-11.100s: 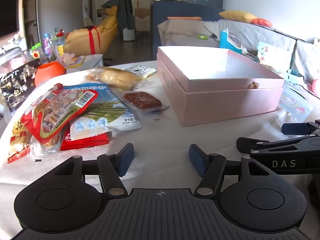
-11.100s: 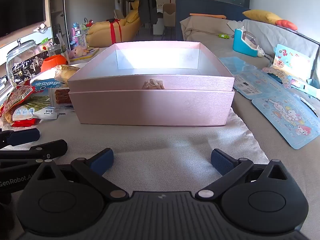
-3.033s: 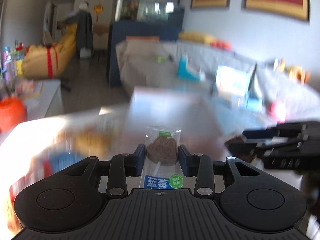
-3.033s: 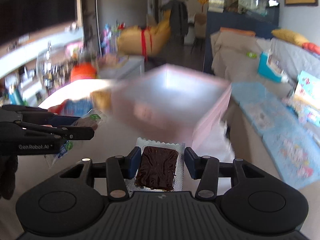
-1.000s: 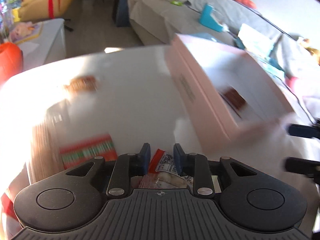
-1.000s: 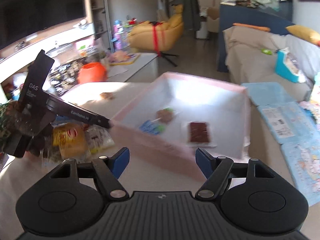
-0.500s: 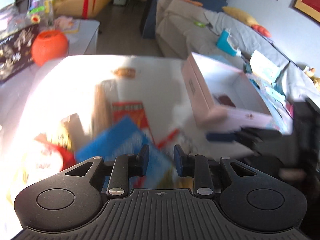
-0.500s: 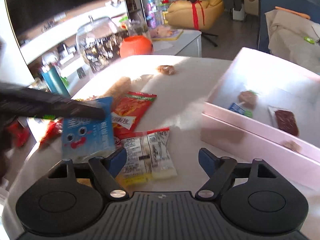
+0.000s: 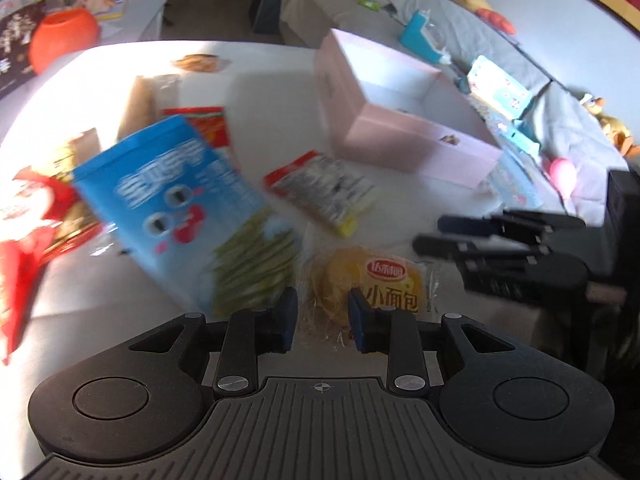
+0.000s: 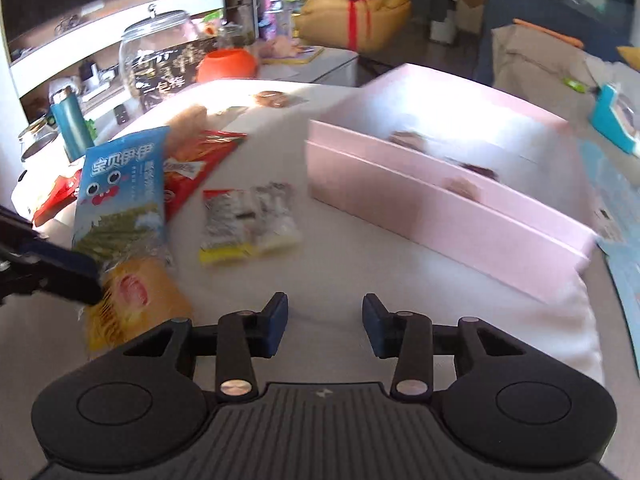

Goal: Organize snacks
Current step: 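Grasp the white-red candy packet with the left tool while the right tool grasps the yellow bun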

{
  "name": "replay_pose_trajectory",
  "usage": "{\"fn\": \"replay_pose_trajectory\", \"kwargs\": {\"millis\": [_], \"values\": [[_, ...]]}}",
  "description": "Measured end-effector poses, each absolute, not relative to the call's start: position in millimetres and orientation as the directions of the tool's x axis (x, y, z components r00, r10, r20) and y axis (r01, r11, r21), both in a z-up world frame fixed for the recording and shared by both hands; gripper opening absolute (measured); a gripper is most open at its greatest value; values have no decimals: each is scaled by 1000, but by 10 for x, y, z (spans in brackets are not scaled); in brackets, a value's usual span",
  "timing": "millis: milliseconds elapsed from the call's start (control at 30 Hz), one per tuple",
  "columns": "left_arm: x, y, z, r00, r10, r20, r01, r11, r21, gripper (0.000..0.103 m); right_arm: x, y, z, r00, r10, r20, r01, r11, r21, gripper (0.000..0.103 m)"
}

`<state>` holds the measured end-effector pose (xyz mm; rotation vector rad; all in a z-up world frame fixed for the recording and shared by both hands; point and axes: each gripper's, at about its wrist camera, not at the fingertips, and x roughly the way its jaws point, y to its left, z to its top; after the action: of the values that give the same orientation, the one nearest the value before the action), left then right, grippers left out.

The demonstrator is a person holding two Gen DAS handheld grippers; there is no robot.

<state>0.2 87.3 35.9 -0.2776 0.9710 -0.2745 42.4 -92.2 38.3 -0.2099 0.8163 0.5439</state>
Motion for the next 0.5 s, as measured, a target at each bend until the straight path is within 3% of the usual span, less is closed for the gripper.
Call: {"fn": "replay_pose_trajectory", "kwargs": {"millis": [67,167,233,367,500], "values": [[77,804,374,557,-335,-760,112,937,-331,34,365,-984,445,552,409,-727,-550,834,51,46],[164,711,391,584,-295,-756,116,953,-281,36,286,-958,566,550,463,-695,-583,809,76,70],[204,685,400,590,-282,-757,115,957,-267,36,237,-908,642,548,500,-671,-613,786,85,77],[238,667,393,593,-265,-761,113,962,-247,34,155,-775,702,487,586,-648,-681,719,140,86],[263,658,415,593,-262,-761,112,963,-244,34,151,-555,519,453,555,-698,-702,704,105,87]]}}
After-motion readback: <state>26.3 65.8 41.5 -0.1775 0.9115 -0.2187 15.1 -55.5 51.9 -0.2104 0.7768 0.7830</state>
